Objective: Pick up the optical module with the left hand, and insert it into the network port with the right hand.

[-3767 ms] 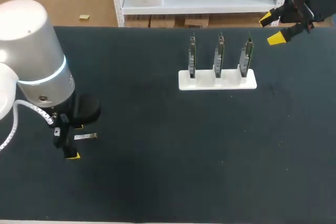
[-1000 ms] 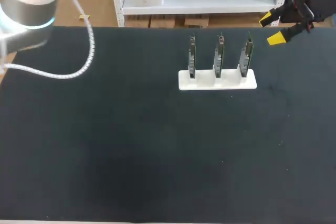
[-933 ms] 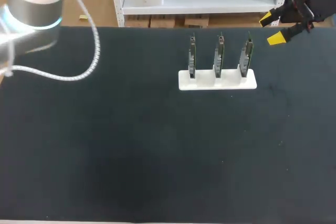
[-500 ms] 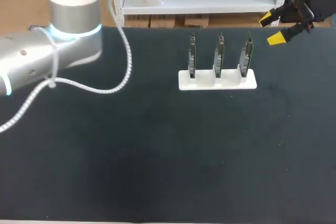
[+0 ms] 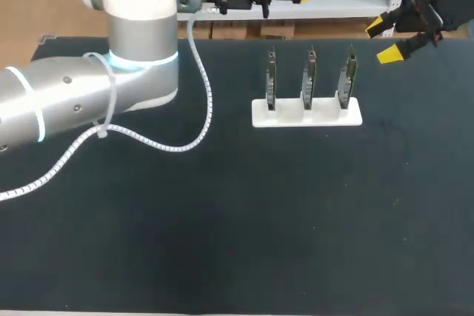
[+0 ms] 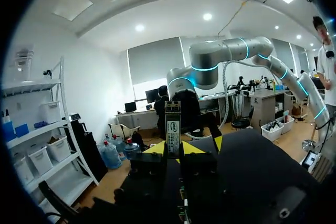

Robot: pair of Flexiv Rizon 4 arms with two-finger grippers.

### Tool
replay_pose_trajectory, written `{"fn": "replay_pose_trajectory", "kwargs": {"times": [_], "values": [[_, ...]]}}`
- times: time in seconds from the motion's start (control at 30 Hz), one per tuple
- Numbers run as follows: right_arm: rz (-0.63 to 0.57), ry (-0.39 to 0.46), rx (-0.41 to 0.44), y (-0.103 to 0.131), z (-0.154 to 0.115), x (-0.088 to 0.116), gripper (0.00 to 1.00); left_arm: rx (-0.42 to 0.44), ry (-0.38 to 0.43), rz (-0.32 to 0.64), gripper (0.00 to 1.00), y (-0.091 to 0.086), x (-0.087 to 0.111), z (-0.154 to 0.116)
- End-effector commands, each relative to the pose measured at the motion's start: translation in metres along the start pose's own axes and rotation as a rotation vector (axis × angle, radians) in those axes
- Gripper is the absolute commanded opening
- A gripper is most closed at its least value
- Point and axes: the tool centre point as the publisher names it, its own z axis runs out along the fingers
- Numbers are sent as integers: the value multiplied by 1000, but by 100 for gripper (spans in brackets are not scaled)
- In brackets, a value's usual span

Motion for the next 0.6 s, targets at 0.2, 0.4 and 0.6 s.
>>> {"fn": "replay_pose_trajectory", "kwargs": {"times": [0.2,0.4,0.6], "values": [[-1,1,5,2,0,0,100,26,-40,-47,0,-8,17,26],[-1,1,5,2,0,0,100,48,-45,-73,0,-13,24,40],[-1,1,5,2,0,0,100,64,-54,-110,0,-18,32,53]]}}
